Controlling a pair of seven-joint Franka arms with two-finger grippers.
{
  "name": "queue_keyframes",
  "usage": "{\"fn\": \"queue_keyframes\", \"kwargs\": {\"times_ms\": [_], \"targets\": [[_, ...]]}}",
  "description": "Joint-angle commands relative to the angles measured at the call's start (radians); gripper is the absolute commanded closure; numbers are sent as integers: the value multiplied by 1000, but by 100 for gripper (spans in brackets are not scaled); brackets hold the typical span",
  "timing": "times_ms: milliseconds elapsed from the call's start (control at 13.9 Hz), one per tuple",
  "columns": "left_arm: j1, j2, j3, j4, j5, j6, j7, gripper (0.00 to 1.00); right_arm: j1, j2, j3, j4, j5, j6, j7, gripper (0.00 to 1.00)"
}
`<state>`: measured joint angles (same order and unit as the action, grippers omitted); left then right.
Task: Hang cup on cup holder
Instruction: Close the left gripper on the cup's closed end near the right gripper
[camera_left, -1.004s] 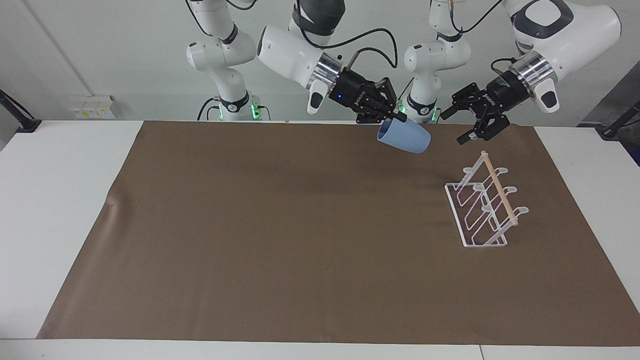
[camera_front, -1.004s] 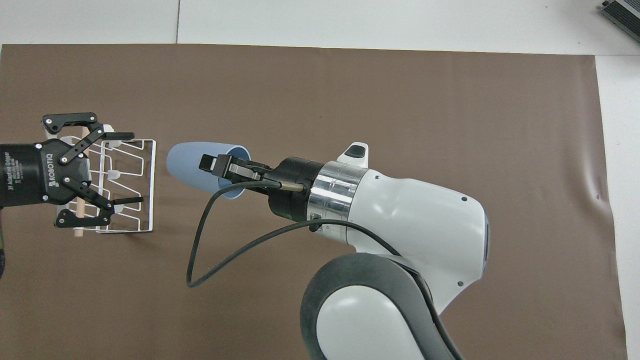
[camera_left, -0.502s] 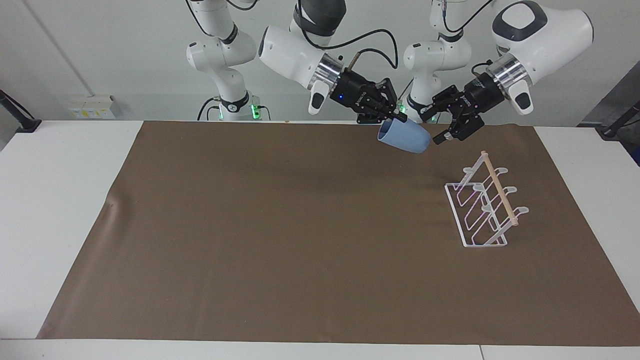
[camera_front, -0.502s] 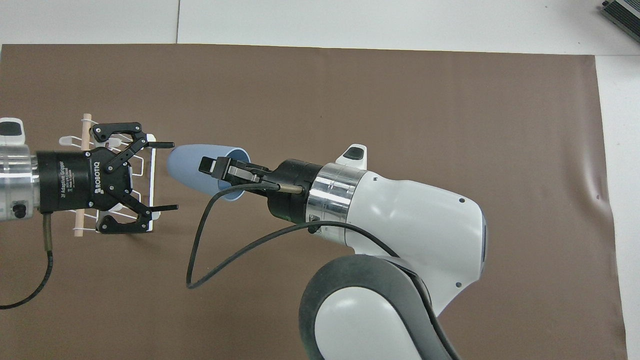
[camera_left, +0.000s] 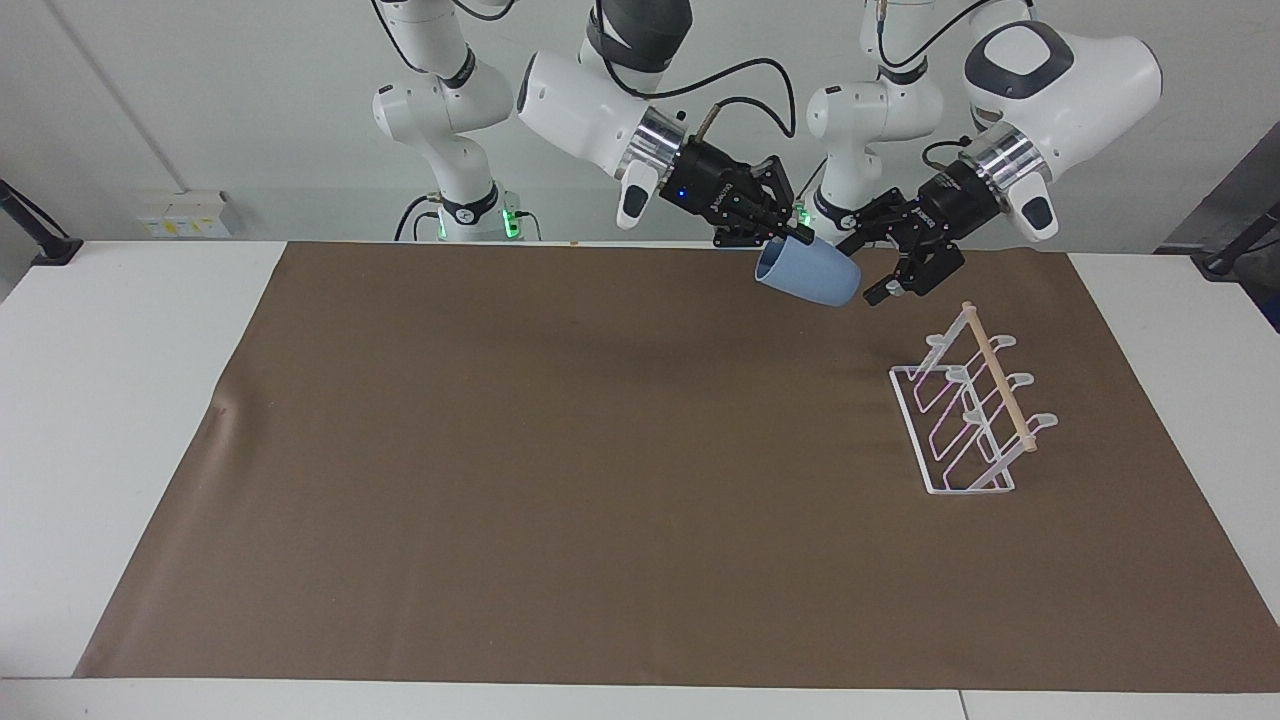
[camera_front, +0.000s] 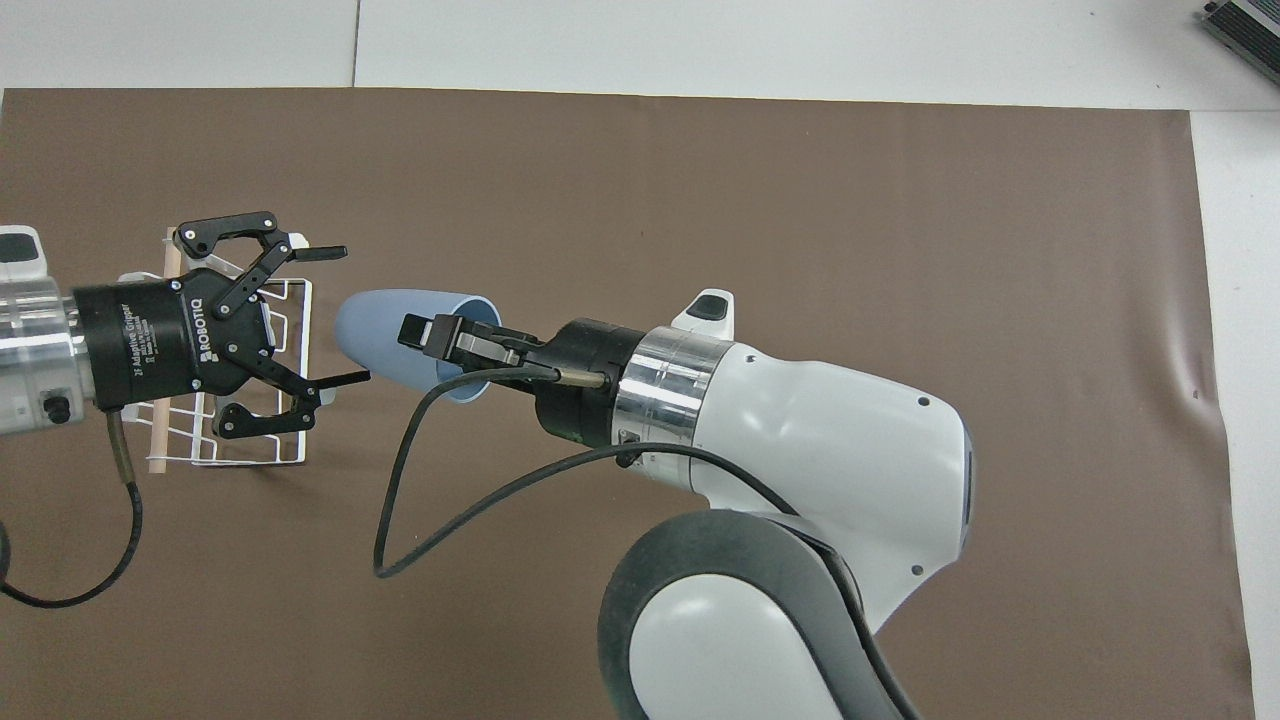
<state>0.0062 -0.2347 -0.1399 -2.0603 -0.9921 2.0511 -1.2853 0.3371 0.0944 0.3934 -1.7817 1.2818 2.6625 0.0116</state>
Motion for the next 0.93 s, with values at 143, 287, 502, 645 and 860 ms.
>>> {"fn": "queue_keyframes", "kwargs": {"times_ms": [143, 287, 502, 645, 860], "targets": [[-43, 1, 10, -29, -25, 37, 56, 0, 3, -24, -1, -24, 21, 22, -5, 100], [-45, 3, 10, -29, -25, 38, 67, 0, 3, -21, -1, -24, 21, 20, -5, 100], [-45, 3, 10, -34, -25, 40, 81, 0, 3, -21, 1, -25, 21, 22, -5, 100], [-60, 2, 8, -41, -23, 58, 81, 5, 3, -21, -1, -25, 20, 20, -5, 100], [-61, 3, 6, -41, -16, 60, 81, 15, 3, -21, -1, -25, 19, 22, -5, 100]]}}
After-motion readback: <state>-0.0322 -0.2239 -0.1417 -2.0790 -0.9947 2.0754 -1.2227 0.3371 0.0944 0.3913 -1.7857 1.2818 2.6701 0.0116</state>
